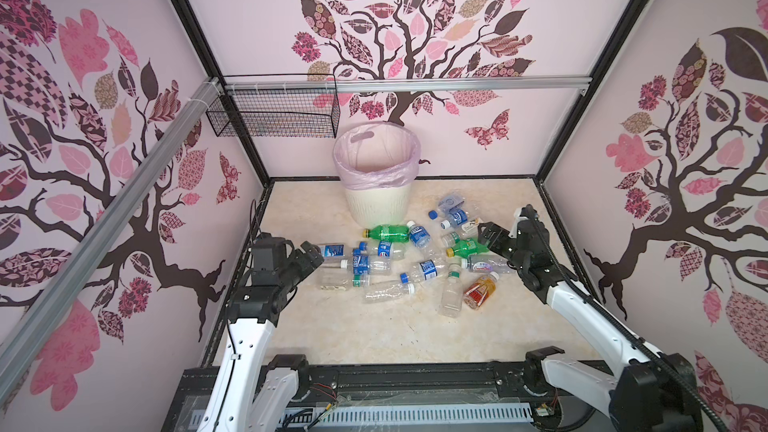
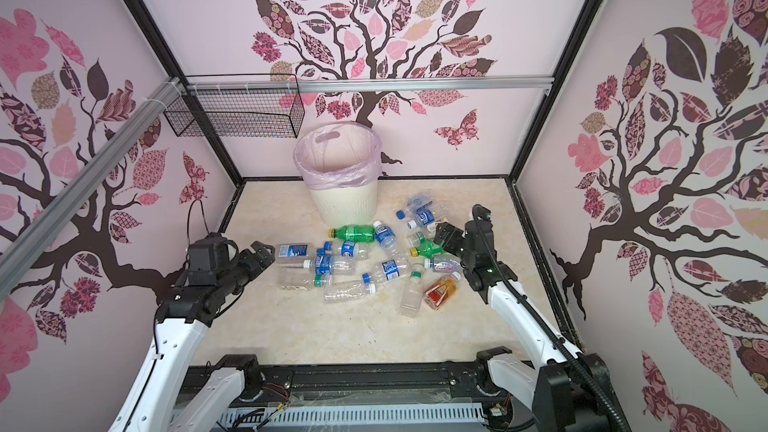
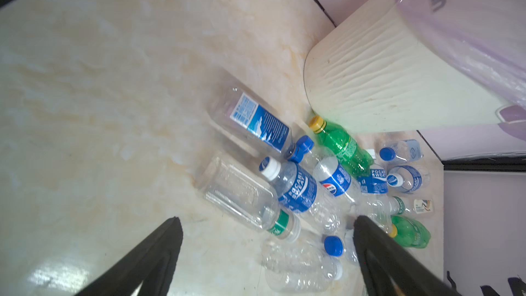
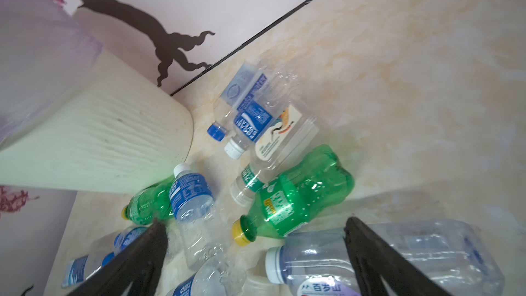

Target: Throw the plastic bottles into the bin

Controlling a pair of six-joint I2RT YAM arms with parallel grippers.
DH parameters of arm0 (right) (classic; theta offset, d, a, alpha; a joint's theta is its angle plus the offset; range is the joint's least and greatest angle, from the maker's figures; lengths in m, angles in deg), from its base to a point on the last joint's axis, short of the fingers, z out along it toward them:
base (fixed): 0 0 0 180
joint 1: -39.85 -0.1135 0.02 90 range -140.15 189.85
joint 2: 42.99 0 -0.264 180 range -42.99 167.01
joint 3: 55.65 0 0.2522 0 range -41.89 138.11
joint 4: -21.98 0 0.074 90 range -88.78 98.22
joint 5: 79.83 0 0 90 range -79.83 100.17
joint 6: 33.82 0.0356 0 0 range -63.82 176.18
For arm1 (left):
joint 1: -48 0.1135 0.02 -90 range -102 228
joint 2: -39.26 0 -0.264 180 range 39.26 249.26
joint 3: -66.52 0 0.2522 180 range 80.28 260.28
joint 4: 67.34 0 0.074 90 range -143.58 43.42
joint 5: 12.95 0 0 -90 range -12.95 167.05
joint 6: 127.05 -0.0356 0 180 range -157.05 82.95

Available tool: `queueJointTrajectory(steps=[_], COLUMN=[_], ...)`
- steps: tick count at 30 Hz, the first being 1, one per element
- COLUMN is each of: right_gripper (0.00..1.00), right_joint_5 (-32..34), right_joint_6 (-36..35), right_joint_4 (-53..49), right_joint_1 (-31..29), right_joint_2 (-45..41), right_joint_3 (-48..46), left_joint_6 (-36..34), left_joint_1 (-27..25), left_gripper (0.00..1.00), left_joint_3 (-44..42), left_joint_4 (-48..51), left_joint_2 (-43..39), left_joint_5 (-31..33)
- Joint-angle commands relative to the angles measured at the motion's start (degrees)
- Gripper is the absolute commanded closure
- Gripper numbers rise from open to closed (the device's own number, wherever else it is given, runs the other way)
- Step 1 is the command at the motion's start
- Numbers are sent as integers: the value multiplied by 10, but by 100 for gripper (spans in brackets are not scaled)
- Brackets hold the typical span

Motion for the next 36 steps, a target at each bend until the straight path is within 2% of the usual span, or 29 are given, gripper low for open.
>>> queueJointTrajectory(steps=[1, 5, 8, 14, 17, 21, 25, 27, 33, 36], right_gripper=[0, 0, 0, 1, 1, 1, 0, 1, 0, 0], right_joint_5=[35, 108, 168, 284, 324, 319, 210, 176, 158, 172], right_joint_6=[-34, -67, -107, -215, -251, -259, -304, -317, -313, -312], right_joint_4=[-79, -103, -108, -117, -120, -88, 9, 41, -40, -38], right_joint_1=[-56, -151, -235, -384, -418, -420, -420, -420, -422, -422], right_joint_2=[9, 11, 28, 98, 132, 127, 65, 45, 97, 106], right_joint_3=[44, 58, 77, 140, 174, 190, 129, 111, 173, 168], left_joint_6=[57, 105, 154, 247, 294, 327, 349, 352, 358, 355], left_joint_1=[-24, -25, -25, -24, -24, -24, -24, -24, -23, -23], left_gripper=[3, 3, 3, 3, 3, 4, 4, 4, 5, 6], left_joint_3=[-12, -16, -20, -12, -15, -9, 3, 7, 39, 54], left_joint_4=[94, 135, 164, 158, 124, 88, 78, 68, 51, 43], left_joint_2=[0, 8, 25, 72, 89, 134, 189, 210, 273, 305], left_joint_5=[-10, -21, -3, -7, -17, -20, -29, -29, -26, -25])
